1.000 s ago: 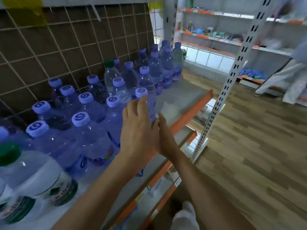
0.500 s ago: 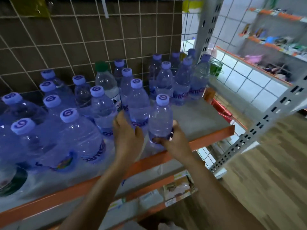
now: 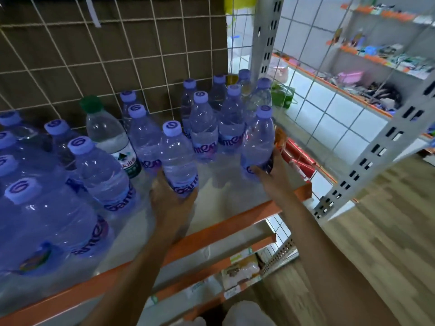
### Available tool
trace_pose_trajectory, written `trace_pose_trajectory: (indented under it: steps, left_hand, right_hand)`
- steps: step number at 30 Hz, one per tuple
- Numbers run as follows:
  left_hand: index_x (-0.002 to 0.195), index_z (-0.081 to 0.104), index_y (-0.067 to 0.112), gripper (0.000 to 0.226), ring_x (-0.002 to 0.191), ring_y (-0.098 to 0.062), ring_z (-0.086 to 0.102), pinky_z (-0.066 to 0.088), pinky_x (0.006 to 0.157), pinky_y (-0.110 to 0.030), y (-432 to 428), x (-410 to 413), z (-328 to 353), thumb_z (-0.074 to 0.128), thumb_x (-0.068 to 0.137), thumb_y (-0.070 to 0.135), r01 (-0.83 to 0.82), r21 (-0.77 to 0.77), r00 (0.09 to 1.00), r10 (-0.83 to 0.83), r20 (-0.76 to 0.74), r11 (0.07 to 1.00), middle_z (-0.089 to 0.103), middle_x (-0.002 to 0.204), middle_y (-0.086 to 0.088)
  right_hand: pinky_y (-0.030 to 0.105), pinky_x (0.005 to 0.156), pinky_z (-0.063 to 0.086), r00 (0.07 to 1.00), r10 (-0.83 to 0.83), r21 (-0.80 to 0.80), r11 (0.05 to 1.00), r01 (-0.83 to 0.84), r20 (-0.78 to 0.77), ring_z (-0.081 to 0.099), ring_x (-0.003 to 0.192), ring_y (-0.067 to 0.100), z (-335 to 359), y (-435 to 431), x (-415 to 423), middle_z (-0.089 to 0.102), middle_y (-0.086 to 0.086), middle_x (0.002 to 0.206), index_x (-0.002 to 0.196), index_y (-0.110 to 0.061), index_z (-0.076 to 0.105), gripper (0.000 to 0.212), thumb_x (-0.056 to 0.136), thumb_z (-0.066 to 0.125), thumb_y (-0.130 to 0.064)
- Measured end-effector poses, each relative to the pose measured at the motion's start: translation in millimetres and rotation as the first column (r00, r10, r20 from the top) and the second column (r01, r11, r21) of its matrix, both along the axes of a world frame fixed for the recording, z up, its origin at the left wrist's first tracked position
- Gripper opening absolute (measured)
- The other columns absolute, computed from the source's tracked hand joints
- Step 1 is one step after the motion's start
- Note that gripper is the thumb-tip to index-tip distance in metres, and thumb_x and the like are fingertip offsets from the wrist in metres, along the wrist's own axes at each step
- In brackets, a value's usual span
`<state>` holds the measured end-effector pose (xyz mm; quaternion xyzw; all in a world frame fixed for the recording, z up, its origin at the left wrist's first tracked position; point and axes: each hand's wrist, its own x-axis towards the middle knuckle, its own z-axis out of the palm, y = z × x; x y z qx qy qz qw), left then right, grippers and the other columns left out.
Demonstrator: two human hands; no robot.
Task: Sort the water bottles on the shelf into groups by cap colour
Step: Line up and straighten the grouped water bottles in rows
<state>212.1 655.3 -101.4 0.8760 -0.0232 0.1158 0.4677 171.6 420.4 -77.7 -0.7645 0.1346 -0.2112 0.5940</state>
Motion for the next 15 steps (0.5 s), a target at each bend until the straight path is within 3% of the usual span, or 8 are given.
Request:
trace_pose_trajectory:
  steps: [2, 5, 8, 10, 15]
  left_hand:
    - [0.138, 0.032, 0.024, 0.087, 0.114, -0.023, 0.047, 0.04, 0.091, -0.03, -16, -6, 1, 0.078, 0.066, 0.044, 0.033, 0.0, 0.999, -0.033, 0.002, 0.999, 0.043, 0.132, -0.009]
    - [0.137, 0.036, 0.018, 0.086, 0.119, -0.026, 0.042, 0.035, 0.092, -0.03, -47, -10, 5, 0.081, 0.065, 0.038, 0.059, 0.011, 0.998, -0.059, 0.026, 0.998, 0.045, 0.131, -0.011]
    - [0.134, 0.04, 0.009, 0.081, 0.116, -0.03, 0.046, 0.032, 0.092, -0.029, -77, -6, 8, 0.08, 0.068, 0.033, 0.075, 0.043, 0.997, -0.076, 0.009, 0.996, 0.052, 0.128, -0.011]
    - [0.134, 0.039, 0.006, 0.08, 0.114, -0.033, 0.051, 0.035, 0.096, -0.036, -98, -2, 9, 0.079, 0.07, 0.031, 0.078, 0.073, 0.997, -0.08, 0.021, 0.994, 0.053, 0.13, -0.012]
    - [0.134, 0.04, 0.002, 0.085, 0.107, -0.037, 0.056, 0.04, 0.086, -0.039, -141, 6, 4, 0.081, 0.063, 0.023, 0.071, 0.092, 0.995, -0.077, 0.067, 0.993, 0.057, 0.125, -0.015]
  right_hand:
    - [0.025, 0.1, 0.042, 1.0, 0.001, 0.037, 0.999, -0.002, 0.029, 0.049, 0.124, 0.018, 0, -10, 4, 0.049, 0.009, 0.137, 0.13, -0.03, 0.033, 0.071, 0.078, 0.066, 0.005]
    - [0.024, 0.105, 0.038, 0.999, 0.024, 0.025, 0.999, -0.024, 0.03, 0.044, 0.127, 0.009, -1, -24, 9, 0.045, -0.004, 0.139, 0.137, -0.032, 0.027, 0.072, 0.084, 0.062, 0.001]
    - [0.038, 0.108, 0.039, 1.0, -0.012, -0.011, 1.0, 0.012, 0.016, 0.043, 0.13, 0.01, -5, -38, 13, 0.044, -0.005, 0.143, 0.142, -0.033, 0.027, 0.066, 0.089, 0.058, -0.006]
    - [0.046, 0.106, 0.041, 0.999, -0.037, -0.046, 0.998, 0.038, 0.015, 0.043, 0.13, 0.012, -8, -50, 17, 0.043, -0.004, 0.144, 0.144, -0.032, 0.026, 0.069, 0.088, 0.059, -0.008]
    - [0.04, 0.105, 0.041, 0.998, 0.056, -0.121, 0.991, -0.054, 0.012, 0.045, 0.128, 0.013, -12, -55, 25, 0.044, -0.001, 0.141, 0.138, -0.036, 0.022, 0.081, 0.079, 0.071, -0.011]
